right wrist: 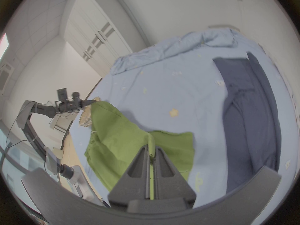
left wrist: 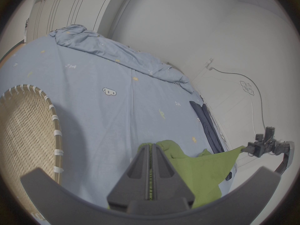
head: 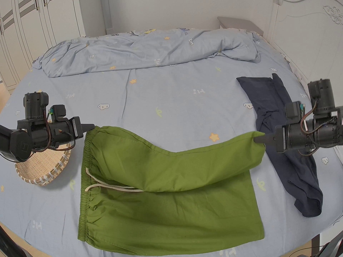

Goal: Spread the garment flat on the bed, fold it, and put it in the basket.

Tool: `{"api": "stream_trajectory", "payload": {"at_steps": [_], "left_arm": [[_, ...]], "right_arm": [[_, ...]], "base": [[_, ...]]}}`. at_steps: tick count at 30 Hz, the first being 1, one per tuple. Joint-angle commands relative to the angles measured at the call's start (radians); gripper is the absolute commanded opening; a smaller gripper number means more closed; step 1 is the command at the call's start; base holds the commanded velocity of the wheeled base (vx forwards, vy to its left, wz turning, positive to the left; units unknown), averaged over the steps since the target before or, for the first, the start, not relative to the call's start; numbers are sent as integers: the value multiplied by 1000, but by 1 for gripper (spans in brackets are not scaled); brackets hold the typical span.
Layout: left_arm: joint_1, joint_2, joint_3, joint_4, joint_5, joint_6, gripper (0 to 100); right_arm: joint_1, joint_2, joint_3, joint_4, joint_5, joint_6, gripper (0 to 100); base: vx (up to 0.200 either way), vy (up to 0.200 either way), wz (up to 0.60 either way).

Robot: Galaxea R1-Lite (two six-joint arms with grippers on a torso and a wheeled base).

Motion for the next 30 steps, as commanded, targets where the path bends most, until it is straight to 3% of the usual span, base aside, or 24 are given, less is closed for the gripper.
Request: {"api": "stream_trajectory", "payload": {"at_steps": [1,9,13,25,28,30], "left_arm": [[22,-46,48,-44,-3,9,0],[23,-41,46,-44,-3,7,0],[36,-44,52,-44,-3,9,0],[72,-38,48,-45,-1,10,0],[71,-24,36,-48,-1,12,0],[71,9,-3,-50,-3,12,0]], "right_arm": [[160,-127,-150,99,-63,5,0],[150,-137,-147,101,-63,16,0],[108,-133,-150,93,-59,43,0],[-13,160,-222,-77,-70,-1,0],[-31,223,-257,-91,-88,-40,0],[-34,295,-308,-111,-145,-50,0]], "base": [[0,0,0],[0,0,0],[0,0,0],[0,0,0],[0,0,0],[0,0,0]]}}
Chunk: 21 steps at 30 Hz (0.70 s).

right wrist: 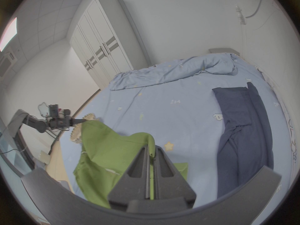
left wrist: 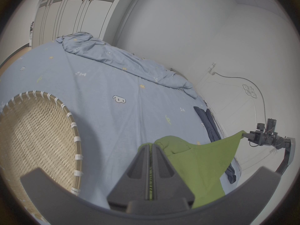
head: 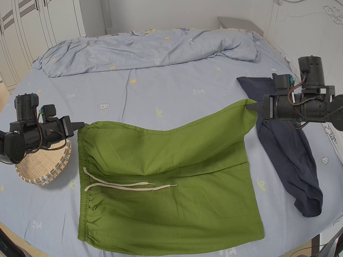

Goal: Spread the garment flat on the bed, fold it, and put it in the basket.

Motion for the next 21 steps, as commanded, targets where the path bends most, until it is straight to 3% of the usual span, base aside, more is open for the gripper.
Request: {"api": "stream_trajectory", "payload": {"at_steps": [1,21], "left_arm": [[3,50,-50,-4,0,1,0],[28,212,-225,-5,8,48,0]], "right_arm": [[-30,174,-87,-37,-59,-28,0],[-52,508,-450,-72,-183,-50,0]], "base": [[0,0,0],[0,0,0]]}}
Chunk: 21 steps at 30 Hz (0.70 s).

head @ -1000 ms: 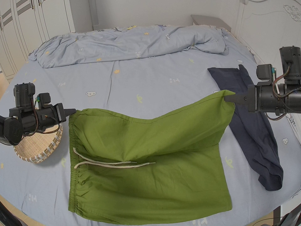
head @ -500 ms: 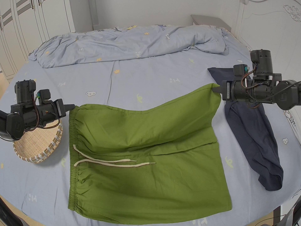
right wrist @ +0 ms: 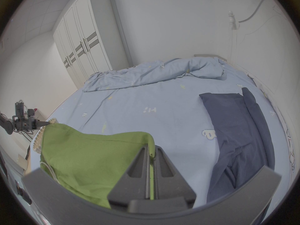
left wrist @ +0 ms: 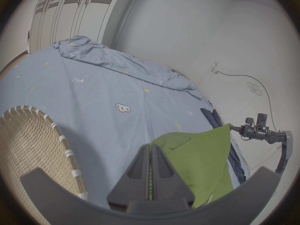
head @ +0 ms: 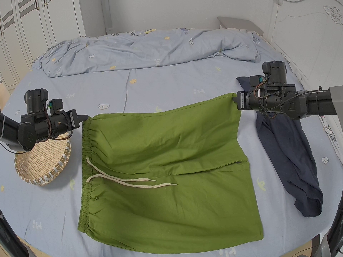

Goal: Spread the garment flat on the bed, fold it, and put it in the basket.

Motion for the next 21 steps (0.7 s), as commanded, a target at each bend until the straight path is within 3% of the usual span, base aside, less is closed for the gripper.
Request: {"api": "stream_trajectory", "payload": {"at_steps": [1,15,21], "left_arm": [[8,40,-40,-1,0,-1,0],[22,153,-169,-1,12,-4,0],[26,190,-201,-1,12,-4,0]], "right_arm": [[-6,93,-72,3,-17,-5,0],[-5,249,-264,55,-117,-20,0],[-3,284,-305,55,-122,-19,0]], "base": [[0,0,0],[0,0,0],[0,0,0]]}}
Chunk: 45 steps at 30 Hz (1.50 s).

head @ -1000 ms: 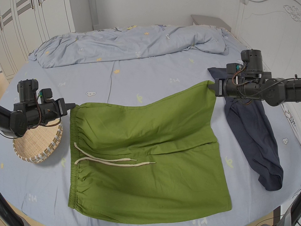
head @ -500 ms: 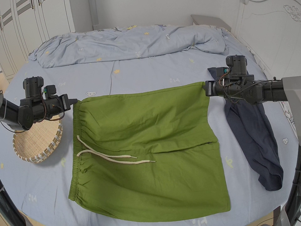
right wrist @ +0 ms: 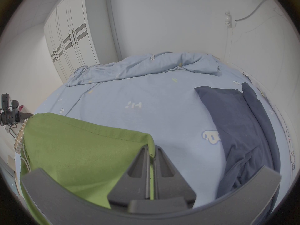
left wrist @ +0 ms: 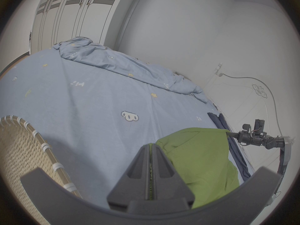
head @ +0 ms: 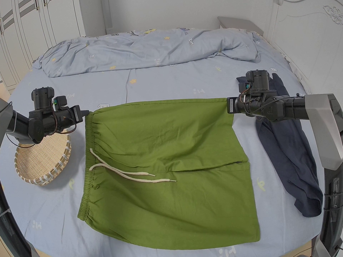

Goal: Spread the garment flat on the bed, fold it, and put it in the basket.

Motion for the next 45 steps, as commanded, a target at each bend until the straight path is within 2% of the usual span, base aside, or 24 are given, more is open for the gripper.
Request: {"api": "stream_trajectory", "payload": {"at_steps": [1,13,14,24,25,27,30,33,36,37,38,40,42,43,45], "left_arm": [[2,42,-24,-1,0,0,0],[-9,62,-32,1,0,0,0],[-10,63,-32,1,0,1,100],[-39,63,-30,1,11,7,100],[-52,33,-20,1,52,4,100],[-56,7,-3,1,72,-3,100],[-58,-53,60,1,80,-14,100],[-56,-174,207,1,65,-55,100],[-47,-250,324,1,29,-83,100],[-36,-292,398,1,-10,-91,100],[-35,-297,407,1,-15,-92,100],[-10,-372,554,1,-112,-98,100],[-4,-395,606,1,-145,-100,100],[7,-435,694,1,-202,-100,100],[16,-466,773,1,-242,-97,100]], "right_arm": [[3,40,-28,-1,-1,1,0],[11,52,-29,1,-1,0,0],[12,54,-29,-1,-1,0,100],[18,60,-25,-10,-1,1,100],[9,52,-25,-15,1,3,100],[1,38,-20,-15,1,4,100],[-22,-15,6,-12,2,11,100],[-52,-144,136,-12,12,24,100],[-58,-247,282,-15,22,58,100],[-58,-313,374,-15,44,92,100],[-58,-319,383,-15,47,97,100],[-48,-445,569,-15,101,175,100],[-45,-488,632,-13,114,204,100],[-22,-560,758,-13,125,271,100],[24,-632,880,-18,125,324,100]], "base": [[0,0,0],[0,0,0],[0,0,0],[0,0,0],[0,0,0],[0,0,0],[0,0,0],[0,0,0],[0,0,0],[0,0,0],[0,0,0],[0,0,0],[0,0,0],[0,0,0],[0,0,0]]}}
